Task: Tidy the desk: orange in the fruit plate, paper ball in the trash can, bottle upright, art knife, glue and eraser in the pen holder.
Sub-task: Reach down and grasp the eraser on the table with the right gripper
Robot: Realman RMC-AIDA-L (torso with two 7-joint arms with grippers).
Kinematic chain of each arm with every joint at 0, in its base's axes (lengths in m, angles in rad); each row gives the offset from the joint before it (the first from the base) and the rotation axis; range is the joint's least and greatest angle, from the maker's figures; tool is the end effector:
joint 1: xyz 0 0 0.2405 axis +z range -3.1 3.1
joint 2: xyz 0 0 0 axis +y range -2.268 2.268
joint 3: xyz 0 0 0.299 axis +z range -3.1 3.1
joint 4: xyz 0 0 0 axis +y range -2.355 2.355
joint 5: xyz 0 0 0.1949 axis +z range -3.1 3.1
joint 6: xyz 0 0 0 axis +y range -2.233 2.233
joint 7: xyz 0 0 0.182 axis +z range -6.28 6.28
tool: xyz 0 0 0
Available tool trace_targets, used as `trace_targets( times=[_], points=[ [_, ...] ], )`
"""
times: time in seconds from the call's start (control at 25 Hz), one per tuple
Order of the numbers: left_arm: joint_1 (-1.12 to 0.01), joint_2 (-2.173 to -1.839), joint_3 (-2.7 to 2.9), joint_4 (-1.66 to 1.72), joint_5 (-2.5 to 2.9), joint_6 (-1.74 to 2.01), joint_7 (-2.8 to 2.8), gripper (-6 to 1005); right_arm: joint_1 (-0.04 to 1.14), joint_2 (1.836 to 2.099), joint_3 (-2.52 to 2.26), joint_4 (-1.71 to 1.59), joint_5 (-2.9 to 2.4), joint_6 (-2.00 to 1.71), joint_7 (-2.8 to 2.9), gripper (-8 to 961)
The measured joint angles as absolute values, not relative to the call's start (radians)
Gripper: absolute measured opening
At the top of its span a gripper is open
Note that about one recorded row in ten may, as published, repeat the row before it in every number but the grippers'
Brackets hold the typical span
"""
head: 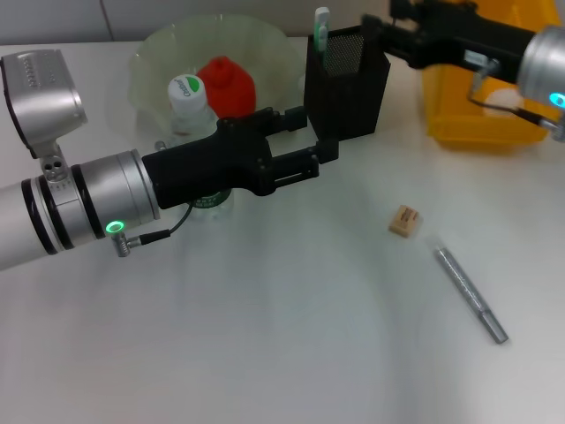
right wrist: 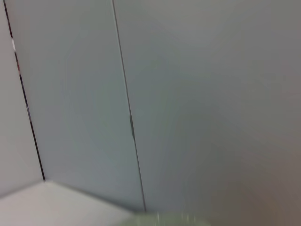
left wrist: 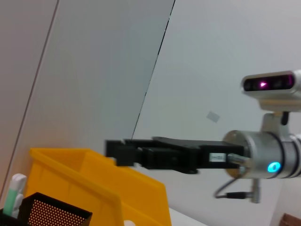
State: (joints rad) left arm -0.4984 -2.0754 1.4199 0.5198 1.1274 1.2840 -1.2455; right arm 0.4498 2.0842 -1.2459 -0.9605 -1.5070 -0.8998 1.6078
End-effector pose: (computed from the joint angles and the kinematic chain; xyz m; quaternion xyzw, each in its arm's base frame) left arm -0.2116 0.3530 -0.1013 -0.8973 -0.2169 -0.3635 0.1256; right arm 0.2180 0.4268 -0.0352 -0.8778 0.2340 0.2745 0.3152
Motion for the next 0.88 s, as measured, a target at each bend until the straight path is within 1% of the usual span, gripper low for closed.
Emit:
trace_targets(
  times=[0.12, 0.24, 0.36, 0.56, 0.76, 0.88],
  points=[
    [-0.499, -2.076, 1.42, 0.52, 1.127, 1.283, -1.246, 712, 0.401, 2.086, -1.238, -1.115, -1.703, -0.956, 1.849, 523],
    [-0.499, -2.076, 1.421, 0.52, 1.127, 1.28, -1.246, 712, 0.395, 2.085, -1.218, -1.224, -1.918, -1.058, 2.1, 524],
    [-0.5, -2.077, 1.422, 0.52, 1.127, 1.277, -1.246, 712, 0.427, 2.082, -1.197, -1.293, -2.105, -1.18, 2.296, 525],
    [-0.501, -2.079, 1.422, 0.52, 1.127, 1.276, -1.245, 712, 0.509, 2.08, -1.205, -1.321, -2.362, -1.362, 2.465, 526],
    [-0.5, -2.079, 1.422, 0.52, 1.127, 1.278, -1.244, 712, 0.546, 2.079, -1.26, -1.314, -2.434, -1.398, 2.493, 528],
    [-0.499, -2.079, 1.422, 0.52, 1.127, 1.28, -1.244, 712, 0.57, 2.078, -1.281, -1.3, -2.462, -1.419, 2.483, 614]
  ],
)
